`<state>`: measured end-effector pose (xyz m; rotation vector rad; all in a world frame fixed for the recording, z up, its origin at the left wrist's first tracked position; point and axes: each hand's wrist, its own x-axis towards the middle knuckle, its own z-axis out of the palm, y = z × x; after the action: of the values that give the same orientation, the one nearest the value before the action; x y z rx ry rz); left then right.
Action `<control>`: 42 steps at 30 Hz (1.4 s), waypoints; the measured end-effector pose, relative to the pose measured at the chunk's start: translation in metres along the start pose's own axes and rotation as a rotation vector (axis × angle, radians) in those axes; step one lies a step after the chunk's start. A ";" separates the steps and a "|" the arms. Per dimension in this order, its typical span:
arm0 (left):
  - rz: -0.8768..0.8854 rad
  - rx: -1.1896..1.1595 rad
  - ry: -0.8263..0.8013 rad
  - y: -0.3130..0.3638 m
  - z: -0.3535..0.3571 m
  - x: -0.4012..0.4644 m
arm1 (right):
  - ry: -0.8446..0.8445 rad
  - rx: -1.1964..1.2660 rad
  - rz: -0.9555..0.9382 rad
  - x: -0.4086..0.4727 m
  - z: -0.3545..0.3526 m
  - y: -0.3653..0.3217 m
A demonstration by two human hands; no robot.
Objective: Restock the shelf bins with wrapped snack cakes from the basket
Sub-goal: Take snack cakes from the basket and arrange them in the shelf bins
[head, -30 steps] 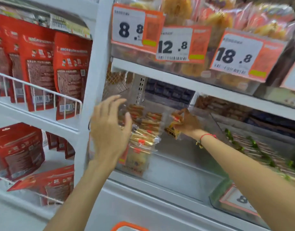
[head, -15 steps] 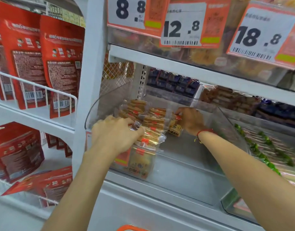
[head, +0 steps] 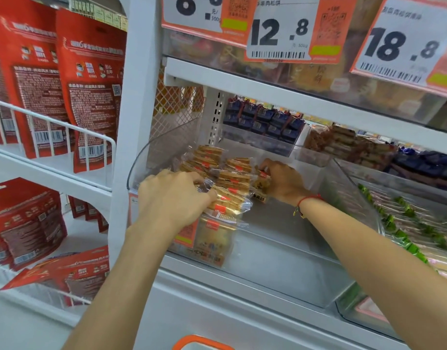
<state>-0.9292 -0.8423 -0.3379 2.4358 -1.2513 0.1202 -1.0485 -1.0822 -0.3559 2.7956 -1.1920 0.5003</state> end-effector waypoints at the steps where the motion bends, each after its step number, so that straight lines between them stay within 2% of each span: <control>1: 0.002 0.000 0.002 0.001 0.000 -0.001 | 0.015 -0.043 -0.015 0.000 0.001 0.002; 5: 0.003 -0.002 0.015 0.000 0.001 -0.001 | 0.117 -0.171 -0.067 0.000 0.002 0.002; 11: -0.011 -0.009 0.025 -0.001 0.003 -0.001 | 0.089 -0.171 -0.109 -0.002 0.006 -0.001; 17: -0.037 -0.082 0.095 -0.001 0.005 0.002 | -0.121 -0.134 0.028 -0.015 -0.023 -0.013; 19: -0.035 -0.154 0.184 0.000 0.007 -0.002 | -0.192 -0.094 0.039 -0.031 -0.037 -0.021; 22: 0.017 -0.381 0.342 0.001 0.007 -0.014 | -0.223 0.027 -0.047 -0.069 -0.060 -0.030; 26: 0.151 -0.660 0.350 0.019 0.002 -0.045 | -0.140 0.203 -0.125 -0.134 -0.090 -0.036; 30: 0.192 -0.748 0.334 0.038 0.000 -0.098 | 0.075 0.335 -0.209 -0.204 -0.101 -0.034; 33: 0.141 -0.703 0.205 0.036 0.010 -0.138 | 0.165 0.318 -0.265 -0.252 -0.087 -0.025; 35: 0.097 -0.575 0.065 0.029 0.026 -0.164 | 0.126 0.303 -0.255 -0.283 -0.063 -0.017; 40: 0.093 -0.184 -0.459 -0.001 0.095 -0.205 | -0.382 0.238 -0.105 -0.351 0.015 -0.013; 42: 0.090 -0.127 -0.691 -0.012 0.129 -0.221 | -0.568 0.252 -0.088 -0.372 0.045 -0.017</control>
<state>-1.0652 -0.7171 -0.5160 2.3796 -1.5726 -0.8137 -1.2650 -0.8208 -0.5160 3.3188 -1.1337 -0.1871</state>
